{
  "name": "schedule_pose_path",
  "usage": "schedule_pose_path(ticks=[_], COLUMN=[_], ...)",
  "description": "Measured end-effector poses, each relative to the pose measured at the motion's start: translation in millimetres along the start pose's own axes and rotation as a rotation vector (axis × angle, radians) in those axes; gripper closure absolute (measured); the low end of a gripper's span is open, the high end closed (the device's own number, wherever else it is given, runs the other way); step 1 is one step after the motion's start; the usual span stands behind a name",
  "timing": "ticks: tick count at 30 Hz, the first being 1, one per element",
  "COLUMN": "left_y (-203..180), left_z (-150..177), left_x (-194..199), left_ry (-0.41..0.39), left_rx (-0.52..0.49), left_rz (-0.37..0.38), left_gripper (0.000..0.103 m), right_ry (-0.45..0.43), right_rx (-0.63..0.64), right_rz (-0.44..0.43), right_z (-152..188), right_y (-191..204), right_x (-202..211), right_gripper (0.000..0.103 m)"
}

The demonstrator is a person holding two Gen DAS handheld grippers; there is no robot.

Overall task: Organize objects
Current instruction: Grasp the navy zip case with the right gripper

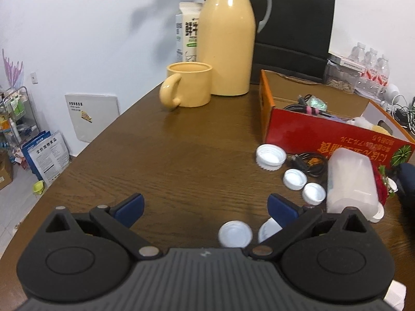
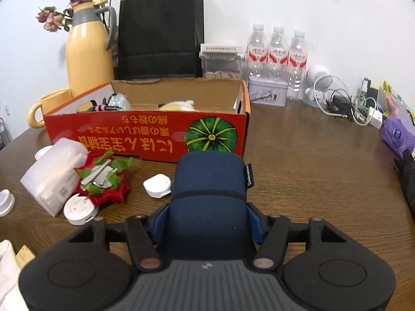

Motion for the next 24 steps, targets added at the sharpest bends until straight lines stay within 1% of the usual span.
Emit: schedule_pose_path(ticks=[6, 9, 15, 22, 23, 24], left_y=[16, 20, 16, 9, 8, 8], left_z=[11, 19, 25, 24, 24, 24], left_x=[-2, -3, -7, -16, -17, -17], left_ry=[0.044, 0.066, 0.078, 0.067, 0.064, 0.061], left_rx=[-0.003, -0.017, -0.031, -0.036, -0.038, -0.042], left_rz=[-0.007, -0.008, 0.024, 0.015, 0.014, 0.015], left_gripper=[0.000, 0.000, 0.000, 0.000, 0.001, 0.005], right_ry=[-0.103, -0.136, -0.152, -0.169, -0.169, -0.168], right_rx=[0.003, -0.001, 0.000, -0.021, -0.022, -0.023], right_rz=[0.039, 0.055, 0.055, 0.064, 0.064, 0.064], right_z=[4, 7, 13, 16, 16, 16], right_y=[3, 4, 9, 9, 8, 8], right_x=[26, 36, 47, 52, 52, 52], right_gripper=[0.043, 0.043, 0.043, 0.043, 0.043, 0.043])
Point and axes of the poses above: each gripper's, at about its wrist camera, not at the fingertips, and x roughly against the way its jaws point, y to its left, z to its underside, the point moved 2 cm from there along -x, roughly the way its jaws point, and after that the axes turned 10 degrees about x, right-handed, at the moved point
